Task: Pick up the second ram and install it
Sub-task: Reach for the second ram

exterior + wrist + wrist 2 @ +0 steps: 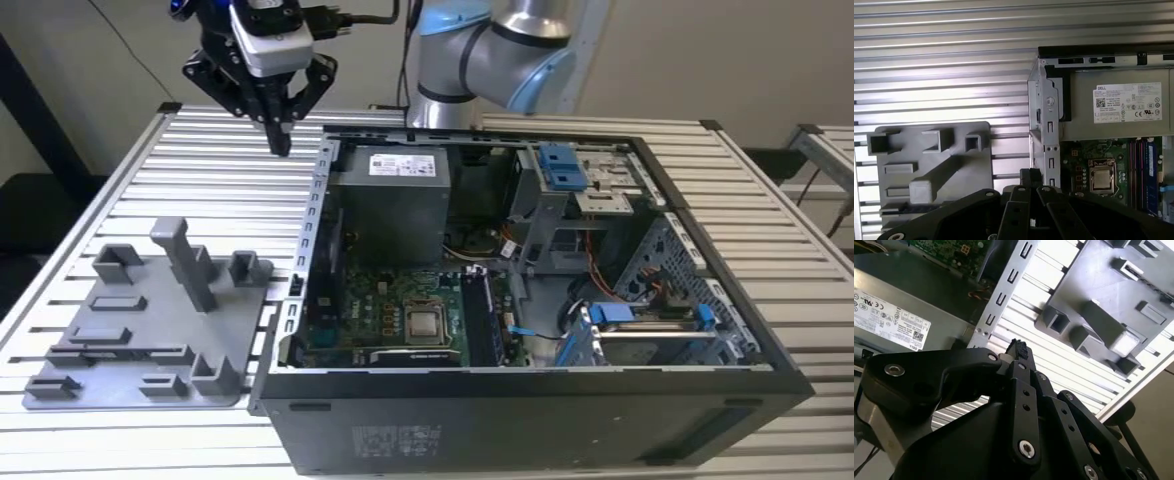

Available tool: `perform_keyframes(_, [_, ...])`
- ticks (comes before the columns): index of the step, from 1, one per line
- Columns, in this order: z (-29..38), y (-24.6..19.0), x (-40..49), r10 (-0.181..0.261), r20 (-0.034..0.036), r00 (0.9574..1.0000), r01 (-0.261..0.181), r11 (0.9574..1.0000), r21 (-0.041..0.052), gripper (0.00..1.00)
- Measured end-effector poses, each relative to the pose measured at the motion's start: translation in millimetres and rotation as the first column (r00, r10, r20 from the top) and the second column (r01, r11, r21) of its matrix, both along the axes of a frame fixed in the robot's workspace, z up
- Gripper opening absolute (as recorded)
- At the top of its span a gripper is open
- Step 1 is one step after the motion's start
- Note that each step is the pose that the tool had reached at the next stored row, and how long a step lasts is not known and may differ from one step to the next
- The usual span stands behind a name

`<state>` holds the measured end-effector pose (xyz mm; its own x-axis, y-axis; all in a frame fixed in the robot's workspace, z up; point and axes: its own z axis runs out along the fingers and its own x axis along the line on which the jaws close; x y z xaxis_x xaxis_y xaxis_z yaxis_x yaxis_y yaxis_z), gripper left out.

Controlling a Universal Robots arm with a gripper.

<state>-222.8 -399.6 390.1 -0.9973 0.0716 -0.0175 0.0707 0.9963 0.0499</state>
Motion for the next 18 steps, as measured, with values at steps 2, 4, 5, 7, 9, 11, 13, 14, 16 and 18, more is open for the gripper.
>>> perform_keyframes(2, [-0.1,-0.1,-5.0,0.0,-0.0003,1.0,0.0,1.0,0.0,0.11])
perform_keyframes(4, [-0.2,-0.1,-10.1,0.0,-0.0005,1.0,0.0,1.0,0.0001,0.11])
perform_keyframes(5, [-0.2,-0.1,-12.8,0.002,-0.0006,1.0,-0.002,1.0,0.0001,0.11])
perform_keyframes(7, [-0.3,-0.2,-16.7,0.008,-0.0006,1.0,-0.008,1.0,0.0005,0.11])
perform_keyframes(9, [-0.5,-0.2,-19.0,0.019,-0.0006,0.9998,-0.019,0.9998,0.0015,0.11])
perform_keyframes(11, [-0.8,-0.2,-20.4,0.035,-0.0005,0.9994,-0.035,0.9994,0.0036,0.11])
perform_keyframes(13, [-0.8,-0.2,-21.6,0.048,-0.0018,0.9989,-0.048,0.9989,0.0059,0.11])
perform_keyframes(14, [-1.0,-0.1,-22.6,0.05,-0.0057,0.9987,-0.05,0.9987,0.0077,0.11])
perform_keyframes(16, [-1.0,-0.1,-25.0,0.053,-0.0155,0.9985,-0.053,0.9985,0.0103,0.11])
perform_keyframes(18, [-1.0,-0.2,-27.8,0.056,-0.0242,0.9981,-0.056,0.9984,0.0119,0.11])
